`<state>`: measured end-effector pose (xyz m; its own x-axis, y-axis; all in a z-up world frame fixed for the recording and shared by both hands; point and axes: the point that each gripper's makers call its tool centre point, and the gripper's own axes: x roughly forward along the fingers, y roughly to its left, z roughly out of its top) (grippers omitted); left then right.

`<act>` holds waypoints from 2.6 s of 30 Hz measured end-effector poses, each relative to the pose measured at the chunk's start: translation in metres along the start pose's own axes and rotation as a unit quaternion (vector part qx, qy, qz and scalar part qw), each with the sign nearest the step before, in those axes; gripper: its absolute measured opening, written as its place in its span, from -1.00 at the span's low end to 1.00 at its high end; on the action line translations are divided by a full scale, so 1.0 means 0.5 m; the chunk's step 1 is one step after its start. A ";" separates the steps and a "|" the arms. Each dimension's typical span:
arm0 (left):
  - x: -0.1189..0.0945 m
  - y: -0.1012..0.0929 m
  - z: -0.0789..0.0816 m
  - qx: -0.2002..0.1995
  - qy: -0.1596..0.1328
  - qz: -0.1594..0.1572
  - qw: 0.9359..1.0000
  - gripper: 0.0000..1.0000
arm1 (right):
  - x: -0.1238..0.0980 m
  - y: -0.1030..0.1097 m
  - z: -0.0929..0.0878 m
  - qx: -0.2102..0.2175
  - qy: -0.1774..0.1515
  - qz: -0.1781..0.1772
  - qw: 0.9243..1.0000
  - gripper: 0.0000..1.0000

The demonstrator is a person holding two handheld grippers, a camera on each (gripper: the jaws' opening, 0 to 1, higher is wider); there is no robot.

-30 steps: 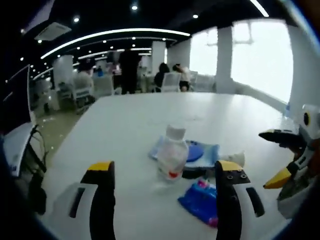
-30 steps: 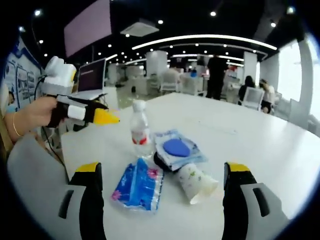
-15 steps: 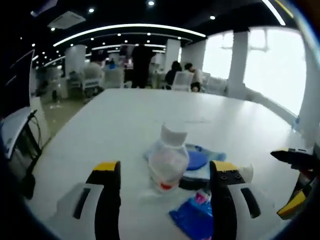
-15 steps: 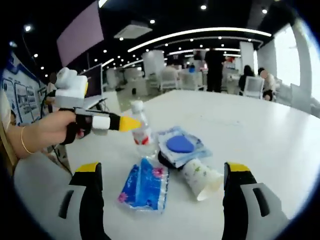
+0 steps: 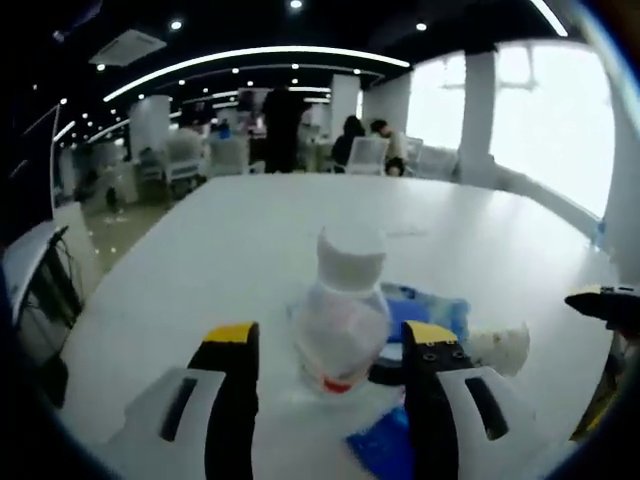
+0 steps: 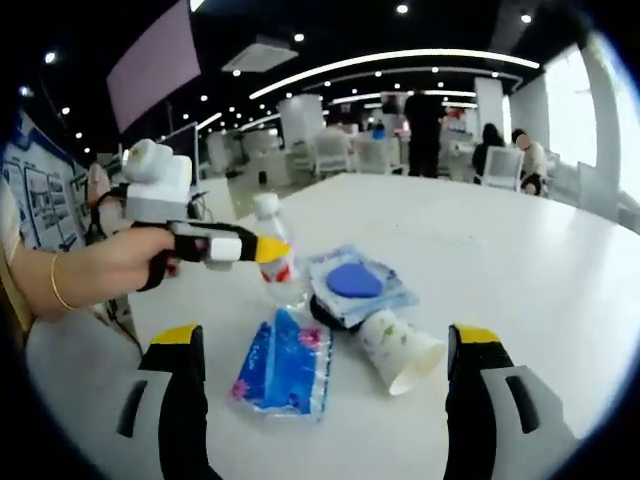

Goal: Arrange the tabletop items into an orderly group along one side of the table until the central work area is clear of visible clutter.

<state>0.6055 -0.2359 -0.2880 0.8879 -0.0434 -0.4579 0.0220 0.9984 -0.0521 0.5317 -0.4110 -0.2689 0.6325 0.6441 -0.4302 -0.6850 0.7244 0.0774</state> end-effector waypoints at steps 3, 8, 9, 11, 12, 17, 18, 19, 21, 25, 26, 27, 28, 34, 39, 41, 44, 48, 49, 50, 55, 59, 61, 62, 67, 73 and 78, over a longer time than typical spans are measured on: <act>0.005 -0.004 0.001 0.008 0.002 -0.018 1.000 0.01 | -0.001 0.001 0.002 0.003 -0.002 0.001 1.000 0.99; 0.013 -0.009 0.000 0.009 0.004 -0.043 0.999 -0.11 | -0.002 -0.004 0.002 0.004 -0.002 -0.003 1.000 0.99; 0.013 -0.013 0.001 0.007 0.003 -0.048 0.999 -0.15 | -0.001 -0.004 0.002 0.004 -0.002 -0.003 1.000 0.99; 0.012 -0.021 0.001 0.004 0.003 -0.054 0.999 -0.21 | -0.001 -0.004 0.001 0.003 -0.001 -0.002 1.000 0.99; 0.013 -0.020 0.002 0.009 0.003 -0.052 0.999 -0.21 | -0.001 -0.005 0.000 0.003 0.001 -0.002 1.000 0.99; 0.012 -0.019 0.001 0.019 0.005 -0.071 0.997 -0.22 | -0.003 -0.006 0.002 0.006 -0.002 -0.002 1.000 0.99; 0.011 -0.022 0.000 0.026 0.007 -0.086 0.996 -0.22 | -0.004 -0.005 0.003 0.005 -0.003 -0.002 1.000 0.99; 0.012 -0.022 0.001 0.029 0.007 -0.092 0.995 -0.22 | -0.004 -0.005 0.004 0.004 -0.004 -0.002 1.000 0.99; 0.013 -0.024 0.000 0.038 0.014 -0.113 0.993 -0.22 | -0.004 -0.006 0.005 0.004 -0.005 -0.002 1.000 0.99; 0.015 -0.018 0.001 0.050 0.017 -0.140 0.989 -0.23 | -0.003 -0.007 0.003 0.006 -0.004 -0.001 1.000 0.99; 0.016 -0.019 0.001 0.057 0.017 -0.153 0.986 -0.23 | -0.003 -0.006 0.002 0.006 -0.003 0.000 1.000 0.99; 0.015 -0.021 0.001 0.065 0.018 -0.163 0.984 -0.23 | -0.002 -0.005 0.001 0.006 -0.002 0.001 1.000 0.99; 0.017 -0.020 0.002 0.069 0.018 -0.173 0.982 -0.23 | -0.002 -0.004 0.000 0.005 -0.001 0.001 1.000 0.99; 0.021 -0.018 0.004 0.081 0.024 -0.203 0.975 -0.23 | 0.002 -0.006 -0.006 0.001 0.007 0.002 1.000 0.99; 0.023 -0.019 0.004 0.106 0.021 -0.243 0.964 -0.23 | 0.002 -0.011 -0.007 -0.001 0.009 -0.002 1.000 0.99; 0.023 -0.019 0.004 0.117 0.018 -0.262 0.958 -0.23 | 0.003 -0.011 -0.006 -0.001 0.008 -0.003 1.000 0.99; 0.021 -0.020 0.004 0.124 0.016 -0.284 0.951 -0.23 | 0.002 -0.010 -0.007 -0.002 0.009 -0.003 1.000 0.99; 0.021 -0.020 0.003 0.127 0.018 -0.283 0.951 -0.23 | 0.004 -0.011 -0.012 -0.004 0.015 -0.003 1.000 0.99; 0.021 -0.020 0.003 0.128 0.017 -0.282 0.951 -0.22 | 0.004 -0.011 -0.012 -0.005 0.015 -0.003 1.000 0.99; 0.021 -0.020 0.003 0.127 0.016 -0.281 0.951 -0.22 | 0.004 -0.011 -0.012 -0.005 0.015 -0.003 1.000 0.99; 0.027 -0.005 0.010 0.113 -0.003 -0.244 0.963 -0.07 | 0.003 -0.013 -0.012 -0.005 0.016 -0.005 1.000 0.99; 0.021 -0.005 0.008 0.085 -0.018 -0.222 0.971 0.04 | 0.003 -0.012 -0.012 -0.005 0.016 -0.005 1.000 0.99; 0.019 -0.010 0.009 0.073 -0.029 -0.218 0.973 0.09 | 0.004 -0.010 -0.014 -0.006 0.019 -0.004 1.000 0.99; 0.018 -0.013 0.007 0.062 -0.028 -0.219 0.973 0.11 | 0.004 -0.010 -0.015 -0.006 0.020 -0.003 1.000 0.99; 0.023 -0.014 0.006 0.047 -0.038 -0.193 0.979 0.19 | 0.003 -0.010 -0.017 -0.008 0.023 -0.004 1.000 0.99; 0.034 -0.020 0.002 0.053 -0.047 -0.139 0.988 0.07 | 0.002 -0.010 -0.018 -0.007 0.025 -0.006 1.000 0.99; 0.038 -0.025 0.001 0.048 -0.053 -0.117 0.991 -0.18 | 0.000 -0.014 -0.020 -0.008 0.027 -0.009 1.000 0.99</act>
<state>0.6222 -0.2491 -0.2954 0.8968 -0.2746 -0.3469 0.2713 0.9607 -0.0593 0.5330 -0.4184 -0.2787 0.6249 0.6159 -0.4799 -0.6792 0.7319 0.0550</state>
